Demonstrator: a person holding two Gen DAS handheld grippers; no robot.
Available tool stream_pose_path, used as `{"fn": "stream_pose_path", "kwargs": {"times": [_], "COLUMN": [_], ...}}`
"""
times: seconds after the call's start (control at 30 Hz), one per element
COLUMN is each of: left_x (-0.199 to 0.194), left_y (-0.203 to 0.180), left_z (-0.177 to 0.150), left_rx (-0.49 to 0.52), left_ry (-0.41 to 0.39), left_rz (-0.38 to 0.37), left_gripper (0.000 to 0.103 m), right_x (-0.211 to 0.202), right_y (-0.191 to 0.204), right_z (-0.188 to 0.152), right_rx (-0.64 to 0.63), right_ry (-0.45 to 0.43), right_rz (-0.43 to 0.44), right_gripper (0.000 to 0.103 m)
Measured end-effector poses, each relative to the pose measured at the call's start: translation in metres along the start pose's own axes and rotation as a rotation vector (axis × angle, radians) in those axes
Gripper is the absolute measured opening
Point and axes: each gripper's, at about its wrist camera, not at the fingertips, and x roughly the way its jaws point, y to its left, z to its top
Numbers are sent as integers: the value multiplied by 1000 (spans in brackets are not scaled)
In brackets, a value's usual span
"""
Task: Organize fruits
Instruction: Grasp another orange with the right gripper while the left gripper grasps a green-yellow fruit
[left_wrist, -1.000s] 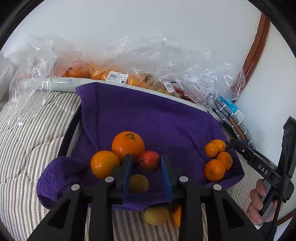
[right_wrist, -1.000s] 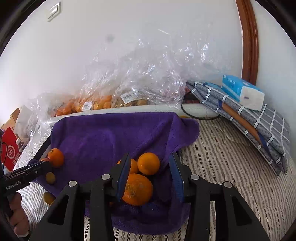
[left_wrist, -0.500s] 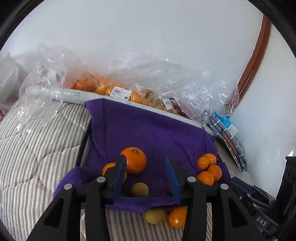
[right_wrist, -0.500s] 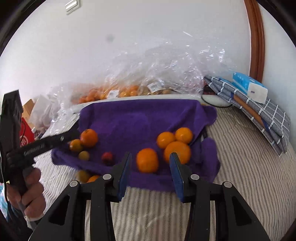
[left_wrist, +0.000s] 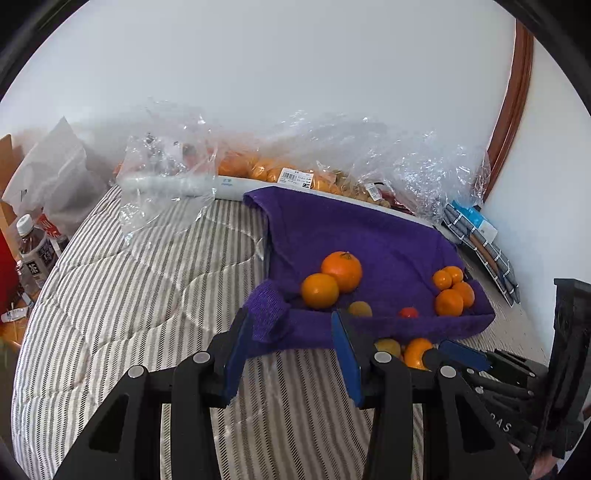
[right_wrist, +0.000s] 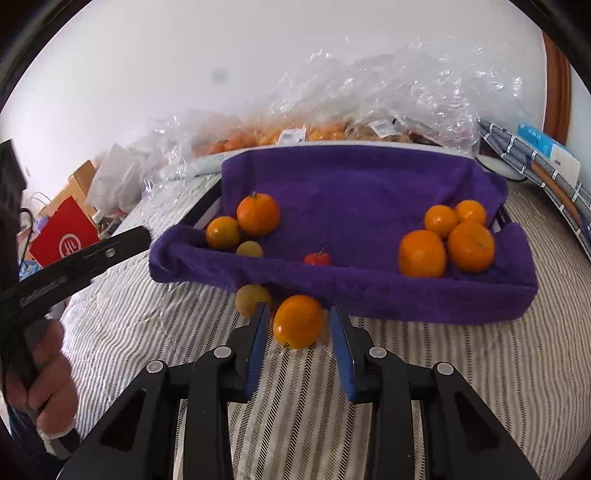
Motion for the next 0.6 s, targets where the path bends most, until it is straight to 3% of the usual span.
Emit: {"fn": "stream_pose_path", "kwargs": {"times": [0.23, 0.4, 0.6], "left_x": [4, 9, 23], "left_y": [13, -3, -35], "left_z": [-12, -19, -24], "left_rx": [-3, 37, 54], "left_ry": [52, 80, 131], "left_rz": [-23, -54, -125], "left_gripper": [42, 42, 42], "right_x": [16, 2, -25], "right_y": [-2, -9, -44], "right_z": [-3, -8, -24], "right_rx": [31, 17, 49], "right_ry": [20, -11, -33], "right_rz": [7, -28, -72], "right_gripper": [31, 30, 30]}}
